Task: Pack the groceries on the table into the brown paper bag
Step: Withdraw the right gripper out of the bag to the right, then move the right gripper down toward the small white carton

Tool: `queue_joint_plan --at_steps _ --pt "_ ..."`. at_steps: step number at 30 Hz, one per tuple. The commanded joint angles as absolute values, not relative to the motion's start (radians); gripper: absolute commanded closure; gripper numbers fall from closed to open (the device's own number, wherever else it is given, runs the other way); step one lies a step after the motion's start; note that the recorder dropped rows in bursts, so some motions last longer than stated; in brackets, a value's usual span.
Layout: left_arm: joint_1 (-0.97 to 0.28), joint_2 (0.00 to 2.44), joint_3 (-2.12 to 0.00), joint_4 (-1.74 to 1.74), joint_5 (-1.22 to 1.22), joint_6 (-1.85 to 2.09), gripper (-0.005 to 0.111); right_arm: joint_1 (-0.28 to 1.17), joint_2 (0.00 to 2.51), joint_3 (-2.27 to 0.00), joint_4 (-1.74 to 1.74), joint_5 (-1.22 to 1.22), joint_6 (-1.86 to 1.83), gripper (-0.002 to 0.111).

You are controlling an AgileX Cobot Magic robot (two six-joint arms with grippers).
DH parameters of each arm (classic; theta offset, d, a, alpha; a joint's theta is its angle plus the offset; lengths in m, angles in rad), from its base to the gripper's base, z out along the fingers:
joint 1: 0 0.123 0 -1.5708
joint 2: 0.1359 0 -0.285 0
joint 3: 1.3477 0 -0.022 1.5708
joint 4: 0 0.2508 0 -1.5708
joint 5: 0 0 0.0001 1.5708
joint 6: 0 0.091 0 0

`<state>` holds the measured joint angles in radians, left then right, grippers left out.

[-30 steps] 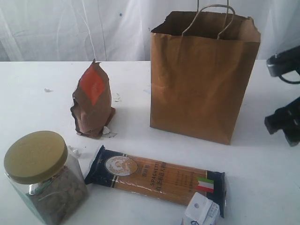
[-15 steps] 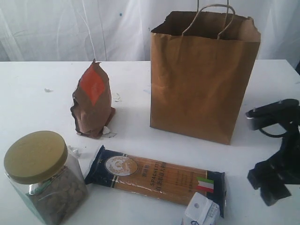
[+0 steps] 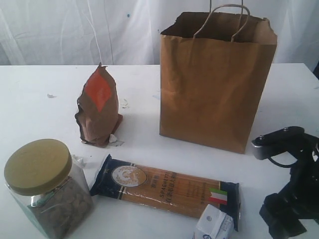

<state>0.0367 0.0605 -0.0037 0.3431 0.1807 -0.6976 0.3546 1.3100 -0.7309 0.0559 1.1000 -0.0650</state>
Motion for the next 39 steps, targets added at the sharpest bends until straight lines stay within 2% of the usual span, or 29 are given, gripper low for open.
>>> queue_joint_plan --at_steps 1,4,11,22,27,33,39 --pt "0.033 0.055 0.0 0.344 0.178 -0.699 0.107 0.348 1.309 -0.722 0.155 1.09 -0.133 0.034" --pt "0.033 0.055 0.0 0.344 0.178 -0.699 0.107 0.348 1.309 -0.728 0.242 1.075 -0.205 0.034" --pt "0.033 0.055 0.0 0.344 0.178 -0.699 0.107 0.348 1.298 -0.769 0.509 1.13 -0.474 0.045" --pt "0.033 0.055 0.0 0.344 0.178 -0.699 0.107 0.38 1.293 -0.769 0.672 1.092 -0.786 0.045" --pt "0.033 0.055 0.0 0.344 0.178 -0.699 0.107 0.475 1.293 -0.784 0.576 1.043 -0.833 0.045" --pt "0.033 0.055 0.0 0.344 0.178 -0.699 0.107 0.585 1.297 -0.83 0.268 0.937 -0.587 0.045" --pt "0.033 0.055 0.0 0.344 0.178 -0.699 0.107 0.688 1.338 -0.829 0.263 0.89 -0.579 0.045"
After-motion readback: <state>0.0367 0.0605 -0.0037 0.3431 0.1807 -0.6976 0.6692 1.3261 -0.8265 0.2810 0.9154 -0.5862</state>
